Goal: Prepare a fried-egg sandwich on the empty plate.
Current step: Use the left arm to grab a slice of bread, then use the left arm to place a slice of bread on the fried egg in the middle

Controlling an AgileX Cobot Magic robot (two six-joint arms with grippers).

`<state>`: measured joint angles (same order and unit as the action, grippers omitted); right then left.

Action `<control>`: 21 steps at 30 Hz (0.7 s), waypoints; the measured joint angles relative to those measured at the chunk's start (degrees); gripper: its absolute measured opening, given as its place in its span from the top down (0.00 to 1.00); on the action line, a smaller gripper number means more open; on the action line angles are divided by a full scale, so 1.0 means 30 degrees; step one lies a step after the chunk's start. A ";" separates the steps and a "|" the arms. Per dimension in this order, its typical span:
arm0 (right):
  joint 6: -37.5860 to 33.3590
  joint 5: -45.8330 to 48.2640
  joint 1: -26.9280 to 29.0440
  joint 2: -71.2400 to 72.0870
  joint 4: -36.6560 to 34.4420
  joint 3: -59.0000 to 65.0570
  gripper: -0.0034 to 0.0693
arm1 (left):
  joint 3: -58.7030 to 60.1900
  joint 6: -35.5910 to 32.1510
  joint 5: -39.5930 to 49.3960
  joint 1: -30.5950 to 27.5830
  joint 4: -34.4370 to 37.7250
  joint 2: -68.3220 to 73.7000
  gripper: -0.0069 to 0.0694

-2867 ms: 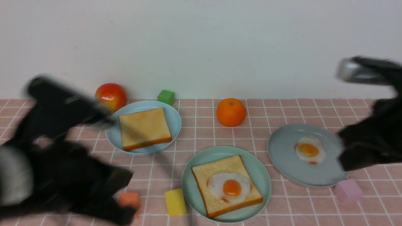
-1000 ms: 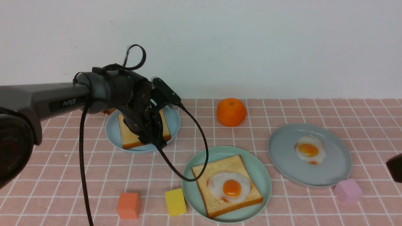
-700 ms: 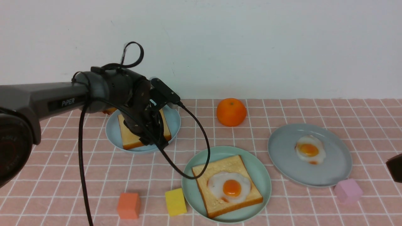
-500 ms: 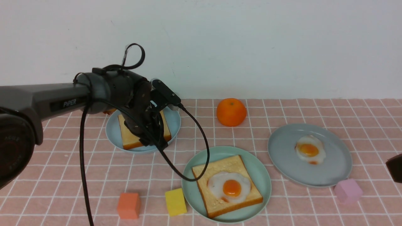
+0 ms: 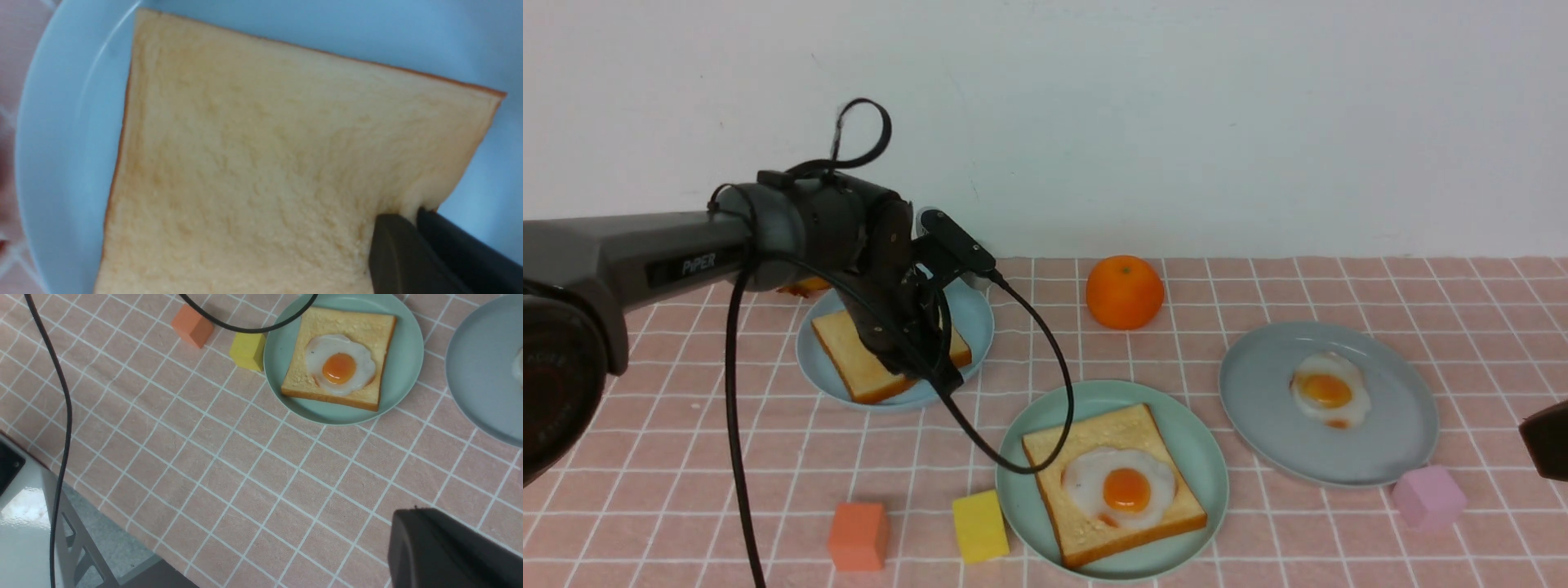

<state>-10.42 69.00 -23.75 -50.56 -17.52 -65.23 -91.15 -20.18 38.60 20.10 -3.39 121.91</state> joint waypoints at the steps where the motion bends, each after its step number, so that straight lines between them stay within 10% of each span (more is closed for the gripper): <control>1: 0.0000 0.0000 0.0000 0.0000 0.0000 0.0000 0.93 | 0.0024 0.0000 0.0113 0.0000 0.0175 -0.0127 0.86; 21: 0.0450 -0.0342 0.0000 0.2805 0.1852 -0.0217 0.94 | 0.0422 0.0446 0.2993 0.3029 0.1748 -0.6642 0.86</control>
<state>-9.07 67.98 -23.75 -42.15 -11.96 -65.88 -89.88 -18.84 47.58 29.18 1.85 101.98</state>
